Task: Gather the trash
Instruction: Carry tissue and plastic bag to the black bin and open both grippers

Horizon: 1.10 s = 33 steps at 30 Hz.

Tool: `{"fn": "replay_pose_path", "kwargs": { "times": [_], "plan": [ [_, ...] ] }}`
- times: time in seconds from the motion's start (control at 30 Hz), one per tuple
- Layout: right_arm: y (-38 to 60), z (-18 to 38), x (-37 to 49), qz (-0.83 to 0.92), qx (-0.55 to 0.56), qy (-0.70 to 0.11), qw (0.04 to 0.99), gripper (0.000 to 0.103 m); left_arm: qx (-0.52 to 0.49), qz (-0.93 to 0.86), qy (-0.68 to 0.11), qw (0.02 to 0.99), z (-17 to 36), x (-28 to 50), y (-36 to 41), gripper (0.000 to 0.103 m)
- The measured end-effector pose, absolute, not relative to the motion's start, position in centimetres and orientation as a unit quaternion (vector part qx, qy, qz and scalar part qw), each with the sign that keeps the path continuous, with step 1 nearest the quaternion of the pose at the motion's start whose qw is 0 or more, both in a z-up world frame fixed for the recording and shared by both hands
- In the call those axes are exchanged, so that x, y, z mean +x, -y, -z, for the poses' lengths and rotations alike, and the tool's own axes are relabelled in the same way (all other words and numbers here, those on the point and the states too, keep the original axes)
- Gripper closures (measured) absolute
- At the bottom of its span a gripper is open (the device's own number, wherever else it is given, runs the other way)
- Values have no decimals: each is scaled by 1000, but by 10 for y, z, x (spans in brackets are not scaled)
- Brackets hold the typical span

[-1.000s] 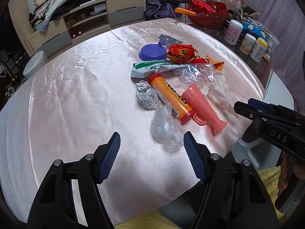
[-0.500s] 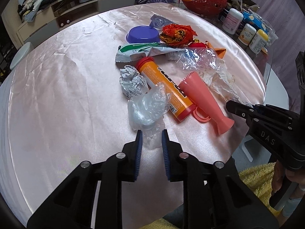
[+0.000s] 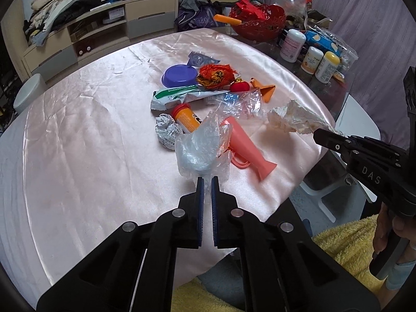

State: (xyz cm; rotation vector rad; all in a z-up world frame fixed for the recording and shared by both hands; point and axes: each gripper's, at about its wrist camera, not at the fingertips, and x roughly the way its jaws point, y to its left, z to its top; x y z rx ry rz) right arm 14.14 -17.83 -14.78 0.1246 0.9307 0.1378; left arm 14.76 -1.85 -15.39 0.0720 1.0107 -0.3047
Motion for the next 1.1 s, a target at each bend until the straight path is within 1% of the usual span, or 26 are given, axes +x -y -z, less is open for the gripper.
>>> {"fn": "replay_pose_path", "kwargs": {
  "times": [0.23,0.53,0.7,0.8,1.1],
  "plan": [
    [190,122,106,-52,61,-427,901,97,33,168,-461,870,131,115,29,99],
    [213,139,59,-38,74,-449,890,97,33,191,-469,862,138,74,45,99],
    [222,157,37,-31,79,-467,880,97,14,216,-497,840,166,59,56,99],
    [224,170,29,-31,84,-480,872,97,19,225,-512,829,184,51,65,99],
    [220,228,28,-56,113,-543,830,97,15,238,-566,789,250,48,85,99]
  ]
}}
